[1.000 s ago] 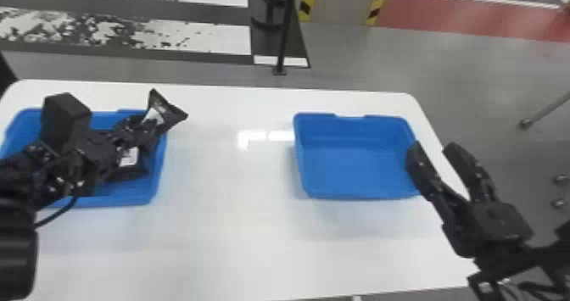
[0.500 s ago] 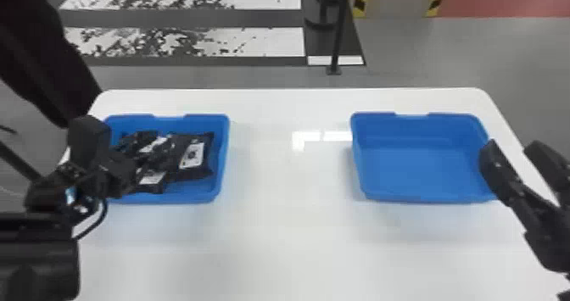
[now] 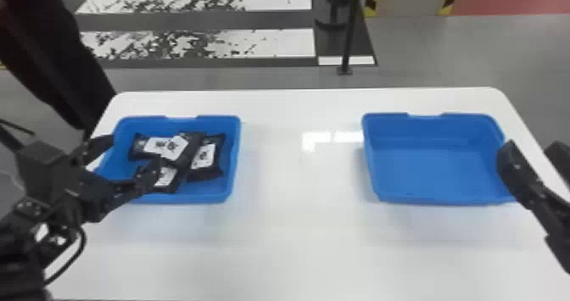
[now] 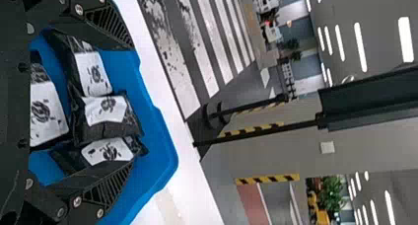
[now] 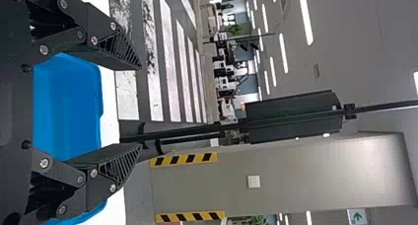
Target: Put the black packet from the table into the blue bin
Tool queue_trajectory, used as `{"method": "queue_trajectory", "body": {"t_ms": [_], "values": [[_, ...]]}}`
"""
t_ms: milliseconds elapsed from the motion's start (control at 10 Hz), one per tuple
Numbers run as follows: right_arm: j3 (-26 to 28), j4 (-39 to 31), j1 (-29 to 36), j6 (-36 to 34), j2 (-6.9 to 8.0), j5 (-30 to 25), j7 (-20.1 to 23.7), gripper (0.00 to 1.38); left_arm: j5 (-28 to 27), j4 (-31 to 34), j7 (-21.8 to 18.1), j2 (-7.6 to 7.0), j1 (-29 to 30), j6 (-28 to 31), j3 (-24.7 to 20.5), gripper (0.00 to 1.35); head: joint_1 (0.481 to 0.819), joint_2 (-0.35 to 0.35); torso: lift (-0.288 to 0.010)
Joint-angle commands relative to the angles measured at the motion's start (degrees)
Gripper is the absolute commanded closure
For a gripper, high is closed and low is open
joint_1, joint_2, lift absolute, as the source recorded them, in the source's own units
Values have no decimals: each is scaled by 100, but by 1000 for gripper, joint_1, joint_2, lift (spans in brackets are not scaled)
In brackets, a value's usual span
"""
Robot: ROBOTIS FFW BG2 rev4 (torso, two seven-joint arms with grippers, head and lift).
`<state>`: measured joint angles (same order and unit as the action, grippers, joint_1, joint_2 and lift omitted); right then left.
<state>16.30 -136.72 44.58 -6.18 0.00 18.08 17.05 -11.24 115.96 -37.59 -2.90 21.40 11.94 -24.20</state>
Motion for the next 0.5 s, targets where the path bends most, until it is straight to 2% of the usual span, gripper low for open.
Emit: {"method": "queue_trajectory", "body": {"t_ms": [0,200,400], "values": [[15,-32,42,0,5,20,0,506,553,744,323,299,771,-252,-322,133,695,78,-110],[27,-46,70,0,5,32,0,506,1547,1081,1026,305,1544,-828,-185,134,695,120,-110],[38,-74,112,0,5,43,0,506,2141,1095,1439,305,2051,-1630,-105,134,695,114,-110]]}}
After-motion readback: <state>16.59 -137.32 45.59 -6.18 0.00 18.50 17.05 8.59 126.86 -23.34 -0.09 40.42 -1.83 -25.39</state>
